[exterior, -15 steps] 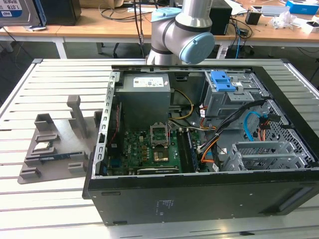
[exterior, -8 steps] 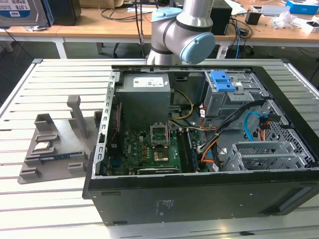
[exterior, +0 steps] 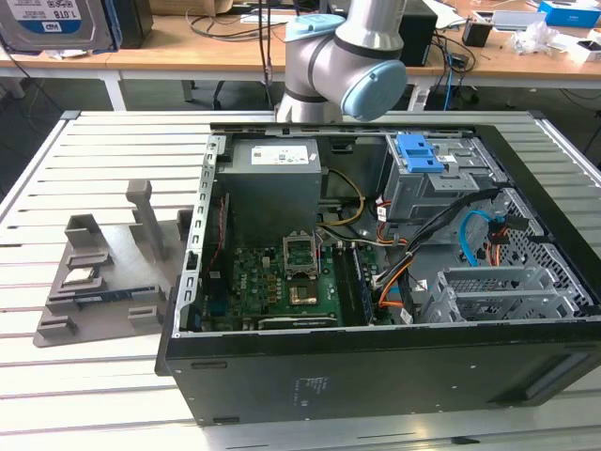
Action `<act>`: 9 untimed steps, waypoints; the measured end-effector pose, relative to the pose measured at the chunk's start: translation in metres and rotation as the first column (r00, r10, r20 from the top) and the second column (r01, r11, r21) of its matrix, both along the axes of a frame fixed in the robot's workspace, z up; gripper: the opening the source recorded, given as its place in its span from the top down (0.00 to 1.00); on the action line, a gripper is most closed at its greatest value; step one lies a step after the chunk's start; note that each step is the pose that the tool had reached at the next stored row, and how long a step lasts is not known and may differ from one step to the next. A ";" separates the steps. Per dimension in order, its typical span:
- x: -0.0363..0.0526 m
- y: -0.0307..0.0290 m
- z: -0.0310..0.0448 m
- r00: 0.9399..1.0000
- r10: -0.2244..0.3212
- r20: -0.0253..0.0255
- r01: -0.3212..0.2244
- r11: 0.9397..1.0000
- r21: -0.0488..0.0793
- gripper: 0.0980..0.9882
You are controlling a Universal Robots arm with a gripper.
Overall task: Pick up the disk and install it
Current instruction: 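Pick up the disk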
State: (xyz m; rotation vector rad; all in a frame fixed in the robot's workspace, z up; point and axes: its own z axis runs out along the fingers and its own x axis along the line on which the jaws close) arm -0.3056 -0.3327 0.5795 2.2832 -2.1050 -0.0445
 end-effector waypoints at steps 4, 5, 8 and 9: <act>0.0164 0.0000 0.0000 1.000 0.000 0.000 0.000 1.000 0.000 0.70; 0.0191 0.0000 0.0000 1.000 0.000 0.000 0.000 1.000 0.000 0.70; 0.0324 0.0000 0.0000 1.000 0.000 0.000 0.000 1.000 0.000 0.70; 0.0365 0.0000 0.0000 1.000 0.000 0.000 0.000 1.000 0.000 0.70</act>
